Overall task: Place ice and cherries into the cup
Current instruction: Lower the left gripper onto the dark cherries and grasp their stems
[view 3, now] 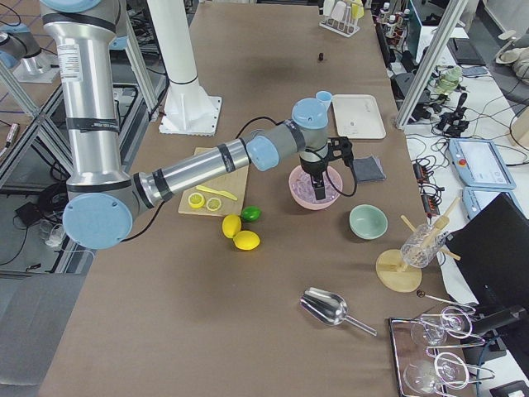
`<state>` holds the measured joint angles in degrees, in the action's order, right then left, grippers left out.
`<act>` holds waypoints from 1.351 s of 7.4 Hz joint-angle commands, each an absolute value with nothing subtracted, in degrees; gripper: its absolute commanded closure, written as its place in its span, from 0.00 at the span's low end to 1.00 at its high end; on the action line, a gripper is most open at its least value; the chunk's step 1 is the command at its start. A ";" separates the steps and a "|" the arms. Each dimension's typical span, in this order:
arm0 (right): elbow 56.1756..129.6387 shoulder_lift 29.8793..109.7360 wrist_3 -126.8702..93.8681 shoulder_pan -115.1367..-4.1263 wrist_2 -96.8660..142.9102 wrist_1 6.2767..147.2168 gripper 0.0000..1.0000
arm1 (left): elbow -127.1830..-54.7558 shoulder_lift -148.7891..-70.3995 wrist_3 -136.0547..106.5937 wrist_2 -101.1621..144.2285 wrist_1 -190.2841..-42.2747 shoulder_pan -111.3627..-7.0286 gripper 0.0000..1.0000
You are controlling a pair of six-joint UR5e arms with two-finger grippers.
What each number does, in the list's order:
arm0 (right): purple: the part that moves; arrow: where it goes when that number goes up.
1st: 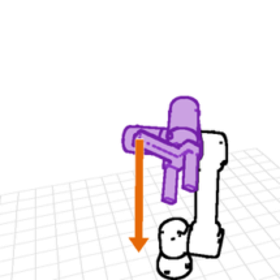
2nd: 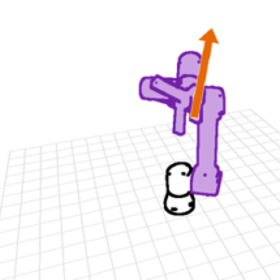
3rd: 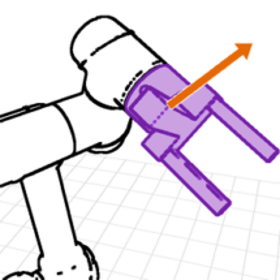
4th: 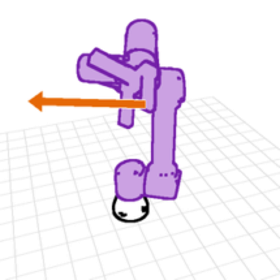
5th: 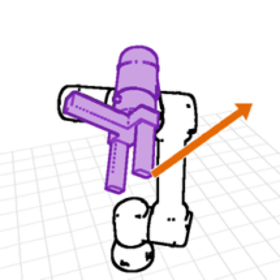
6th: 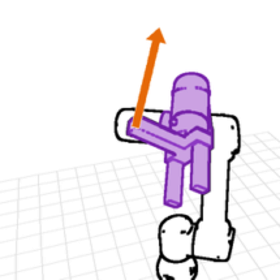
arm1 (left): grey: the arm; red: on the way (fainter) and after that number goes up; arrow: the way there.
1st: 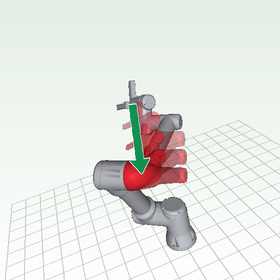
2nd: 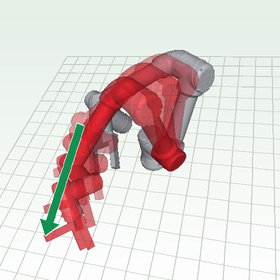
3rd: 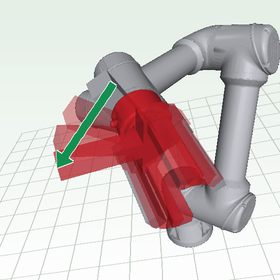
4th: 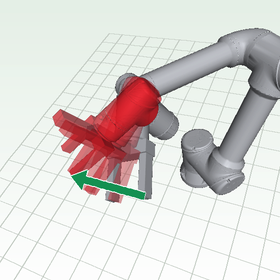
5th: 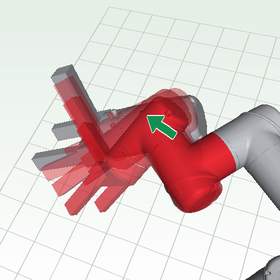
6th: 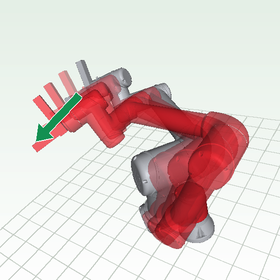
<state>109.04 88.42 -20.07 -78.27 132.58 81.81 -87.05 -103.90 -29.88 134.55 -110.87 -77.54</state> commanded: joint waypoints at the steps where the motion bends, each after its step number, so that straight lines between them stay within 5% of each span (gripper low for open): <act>1: 107.32 95.67 -13.29 -86.89 134.12 77.82 0.01 | -85.26 -111.86 -36.99 132.03 -110.65 -72.20 0.02; 10: 102.92 95.00 -12.22 -88.93 135.36 83.31 0.01 | -75.95 -109.07 -38.14 125.77 -115.05 -65.66 0.02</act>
